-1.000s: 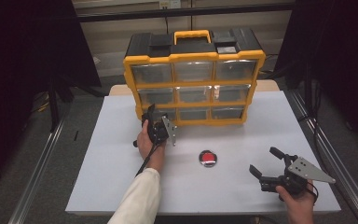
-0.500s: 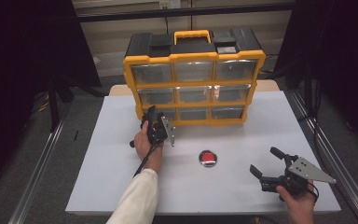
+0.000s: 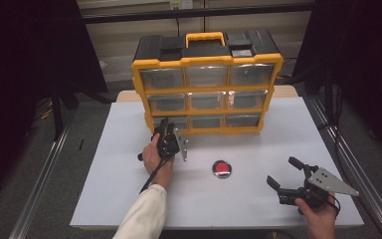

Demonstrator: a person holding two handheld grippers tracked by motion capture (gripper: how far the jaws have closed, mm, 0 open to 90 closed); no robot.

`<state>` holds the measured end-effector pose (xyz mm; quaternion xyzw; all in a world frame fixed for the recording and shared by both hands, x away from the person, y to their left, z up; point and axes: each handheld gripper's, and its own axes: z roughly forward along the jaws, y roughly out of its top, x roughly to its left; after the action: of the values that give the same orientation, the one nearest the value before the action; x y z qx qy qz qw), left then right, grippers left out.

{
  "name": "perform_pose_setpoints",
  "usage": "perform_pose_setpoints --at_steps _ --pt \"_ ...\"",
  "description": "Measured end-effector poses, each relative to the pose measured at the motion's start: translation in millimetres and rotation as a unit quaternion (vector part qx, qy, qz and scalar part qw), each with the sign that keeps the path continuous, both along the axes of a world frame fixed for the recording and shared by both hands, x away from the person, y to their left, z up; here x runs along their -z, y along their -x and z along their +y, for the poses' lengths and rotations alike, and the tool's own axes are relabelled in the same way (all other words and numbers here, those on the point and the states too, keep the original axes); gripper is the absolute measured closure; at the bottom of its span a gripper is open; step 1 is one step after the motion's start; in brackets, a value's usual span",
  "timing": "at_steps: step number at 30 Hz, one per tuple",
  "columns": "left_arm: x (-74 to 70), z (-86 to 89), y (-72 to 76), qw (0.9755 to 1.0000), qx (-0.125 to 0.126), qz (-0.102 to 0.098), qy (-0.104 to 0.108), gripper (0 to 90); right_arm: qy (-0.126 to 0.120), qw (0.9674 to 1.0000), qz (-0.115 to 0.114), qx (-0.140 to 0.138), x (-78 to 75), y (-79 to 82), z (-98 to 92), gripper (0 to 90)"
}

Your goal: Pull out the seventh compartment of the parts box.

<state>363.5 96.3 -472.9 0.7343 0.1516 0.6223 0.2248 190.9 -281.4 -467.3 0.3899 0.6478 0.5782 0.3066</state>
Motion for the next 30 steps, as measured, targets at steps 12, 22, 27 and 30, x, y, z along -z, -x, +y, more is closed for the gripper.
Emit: perform_pose_setpoints --at_steps 12,22,27,30 --pt "-1.9 1.6 8.4 1.0 -0.002 0.004 -0.005 67.4 0.003 1.0 -0.003 -0.002 0.1 -0.2 0.3 1.8" --pt "-1.8 1.7 11.9 0.9999 0.002 0.01 0.0 67.3 0.003 1.0 -0.003 -0.003 0.1 -0.4 0.4 1.8" --pt "-2.1 1.8 13.9 1.0 0.002 0.007 0.0 67.4 -0.001 1.0 -0.003 -0.001 -0.1 -0.2 0.2 1.7" --pt "-1.7 1.7 15.4 0.9999 0.002 0.011 0.002 67.4 -0.001 1.0 -0.003 -0.002 -0.1 -0.2 0.3 1.7"
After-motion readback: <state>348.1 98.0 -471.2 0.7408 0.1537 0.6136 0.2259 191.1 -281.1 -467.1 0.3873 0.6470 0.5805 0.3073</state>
